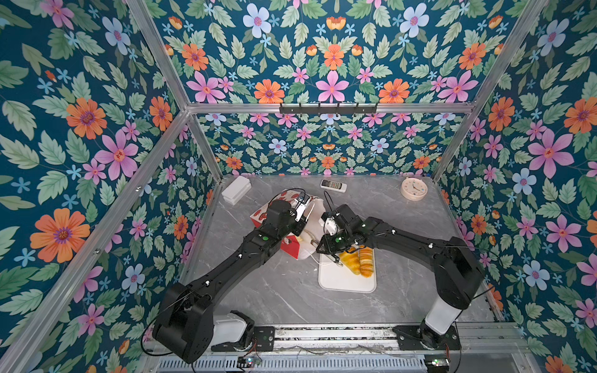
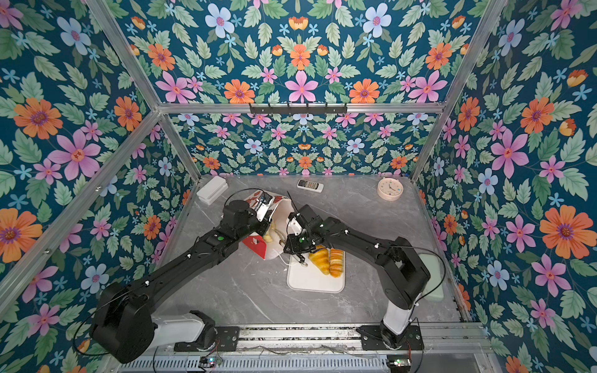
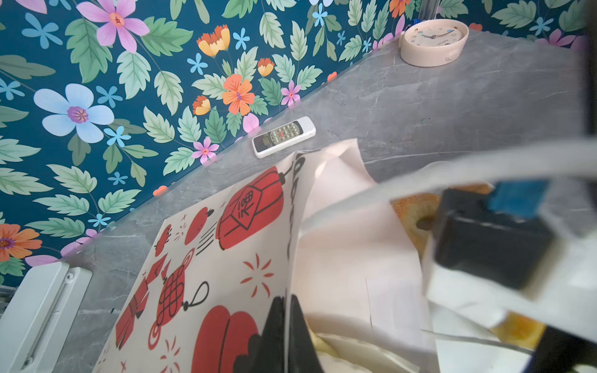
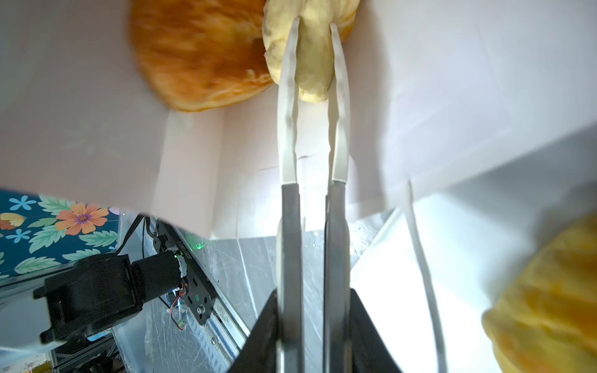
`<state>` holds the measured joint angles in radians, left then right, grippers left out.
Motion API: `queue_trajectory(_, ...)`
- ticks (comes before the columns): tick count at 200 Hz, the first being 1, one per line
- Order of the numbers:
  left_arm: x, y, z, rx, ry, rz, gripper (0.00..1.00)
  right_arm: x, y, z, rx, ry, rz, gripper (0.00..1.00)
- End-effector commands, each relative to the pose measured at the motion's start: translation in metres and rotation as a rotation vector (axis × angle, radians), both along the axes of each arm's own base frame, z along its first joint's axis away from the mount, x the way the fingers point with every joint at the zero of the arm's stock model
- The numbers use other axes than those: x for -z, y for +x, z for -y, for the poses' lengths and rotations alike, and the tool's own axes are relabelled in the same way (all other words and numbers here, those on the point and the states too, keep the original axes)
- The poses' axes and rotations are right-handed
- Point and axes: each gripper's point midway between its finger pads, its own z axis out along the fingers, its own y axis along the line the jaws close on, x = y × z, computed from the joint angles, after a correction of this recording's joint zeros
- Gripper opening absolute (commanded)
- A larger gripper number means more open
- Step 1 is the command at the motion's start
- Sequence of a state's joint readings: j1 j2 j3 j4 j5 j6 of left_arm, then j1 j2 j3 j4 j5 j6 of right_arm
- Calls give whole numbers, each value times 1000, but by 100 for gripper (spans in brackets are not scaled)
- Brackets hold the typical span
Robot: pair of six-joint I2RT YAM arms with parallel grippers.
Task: Take the fake bread out of the paper bag
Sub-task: 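Pull the pale yellow bread out of the bag over the tray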
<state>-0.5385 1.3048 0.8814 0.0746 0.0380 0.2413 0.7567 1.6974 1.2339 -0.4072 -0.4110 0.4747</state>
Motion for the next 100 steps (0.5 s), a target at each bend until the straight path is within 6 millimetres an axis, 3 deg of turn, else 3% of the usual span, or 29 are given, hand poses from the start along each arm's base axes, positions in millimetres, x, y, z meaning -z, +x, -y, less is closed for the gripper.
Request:
queue_trajectory(1,-9,6,-1,-23,-21,30,0,-19,-5,9,10,28,41,29)
queue_trajectory(54,-11,9,-1,-33,-27,36,0,-38,-29,39,22,74,72,29)
queue_trajectory(100,-11,10,-2,-43,-26,38,0,-40,-61,71,21,62,52,29)
